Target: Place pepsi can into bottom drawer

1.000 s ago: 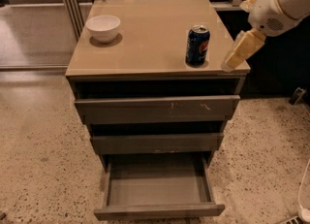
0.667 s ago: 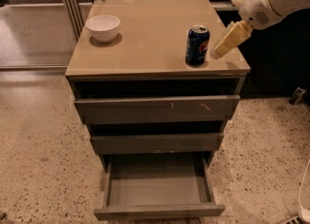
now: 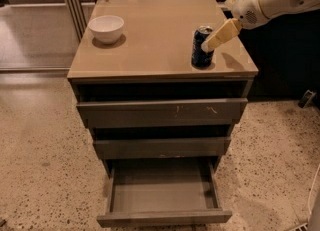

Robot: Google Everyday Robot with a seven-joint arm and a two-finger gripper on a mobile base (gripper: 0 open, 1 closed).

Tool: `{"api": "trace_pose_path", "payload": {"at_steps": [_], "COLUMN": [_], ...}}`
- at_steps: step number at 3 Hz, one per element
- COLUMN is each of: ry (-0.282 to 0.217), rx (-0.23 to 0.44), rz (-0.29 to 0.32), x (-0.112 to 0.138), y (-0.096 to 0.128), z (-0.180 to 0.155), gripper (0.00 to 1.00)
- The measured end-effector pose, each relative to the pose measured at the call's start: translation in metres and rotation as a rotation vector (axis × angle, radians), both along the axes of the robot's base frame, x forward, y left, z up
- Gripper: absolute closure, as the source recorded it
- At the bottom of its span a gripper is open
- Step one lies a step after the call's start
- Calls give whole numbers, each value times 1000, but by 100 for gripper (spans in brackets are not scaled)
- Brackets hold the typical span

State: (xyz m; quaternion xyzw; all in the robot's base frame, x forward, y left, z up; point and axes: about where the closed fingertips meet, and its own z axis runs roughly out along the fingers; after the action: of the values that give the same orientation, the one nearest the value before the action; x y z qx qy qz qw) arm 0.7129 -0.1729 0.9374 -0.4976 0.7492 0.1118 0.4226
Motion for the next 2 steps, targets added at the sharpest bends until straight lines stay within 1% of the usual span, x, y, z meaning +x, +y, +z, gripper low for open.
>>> {"api": "trace_pose_path", "payload": {"at_steps": [1, 2], "ry": [25, 40], "rx": [33, 51], "rz": [11, 14], "x": [15, 25], "y": [10, 15], "z": [-16, -27], "gripper": [0, 0]}}
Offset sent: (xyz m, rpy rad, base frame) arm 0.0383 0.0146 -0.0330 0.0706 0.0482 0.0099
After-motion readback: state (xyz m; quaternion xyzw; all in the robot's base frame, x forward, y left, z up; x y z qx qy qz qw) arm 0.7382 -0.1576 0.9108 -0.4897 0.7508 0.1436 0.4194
